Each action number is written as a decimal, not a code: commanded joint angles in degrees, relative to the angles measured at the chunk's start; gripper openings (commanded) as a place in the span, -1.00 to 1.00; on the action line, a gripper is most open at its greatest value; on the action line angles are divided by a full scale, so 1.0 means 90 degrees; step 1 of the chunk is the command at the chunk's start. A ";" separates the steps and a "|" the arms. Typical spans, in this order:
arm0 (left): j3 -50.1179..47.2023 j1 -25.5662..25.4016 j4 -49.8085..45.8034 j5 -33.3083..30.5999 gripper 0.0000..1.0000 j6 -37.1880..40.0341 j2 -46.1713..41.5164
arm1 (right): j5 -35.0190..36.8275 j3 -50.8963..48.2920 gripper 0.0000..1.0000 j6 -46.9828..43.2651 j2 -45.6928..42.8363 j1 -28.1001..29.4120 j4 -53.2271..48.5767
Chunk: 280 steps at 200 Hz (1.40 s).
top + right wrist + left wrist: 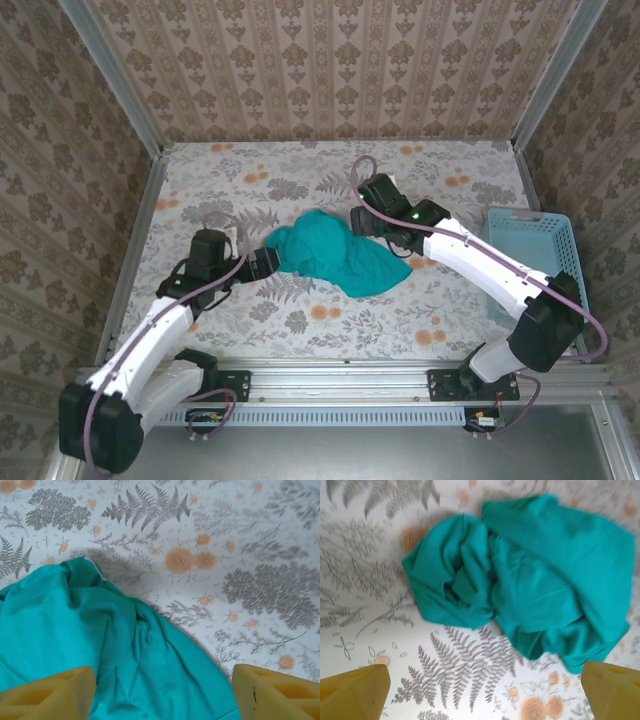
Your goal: Fold the inside-out t-shirt
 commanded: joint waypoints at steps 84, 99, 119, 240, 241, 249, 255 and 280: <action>0.0259 0.0489 0.0122 -0.0236 0.94 -0.0126 0.1080 | -0.0456 0.1887 0.54 -0.0138 0.2512 0.1214 0.0185; 0.0249 0.0609 0.0151 -0.0081 0.94 -0.0119 0.1200 | -0.0186 0.2133 0.40 -0.0192 0.2889 0.1209 0.0013; 0.0407 0.0611 0.0149 0.0137 0.94 -0.0046 0.1560 | 0.0453 0.2156 0.26 -0.0279 0.3105 0.1179 -0.0137; 0.2189 -0.0129 0.0512 0.0043 0.54 -0.0086 0.4493 | -0.0545 -0.1879 -0.80 0.0416 -0.0194 0.0204 0.1674; 0.2197 -0.0130 0.0518 0.0044 0.53 -0.0087 0.4508 | -0.0579 -0.1859 -0.77 0.0390 -0.0190 0.0212 0.1693; 0.2211 -0.0130 0.0551 0.0069 0.43 -0.0096 0.4628 | -0.0654 -0.1797 -0.61 0.0313 -0.0171 0.0285 0.1734; 0.2206 -0.0127 0.0594 0.0113 0.35 -0.0100 0.4675 | -0.0685 -0.1714 -0.46 0.0215 -0.0135 0.0363 0.1785; 0.1976 -0.0176 0.1030 0.0338 0.00 -0.0147 0.4498 | -0.0931 -0.1092 -0.06 -0.0119 0.0342 0.0661 0.1836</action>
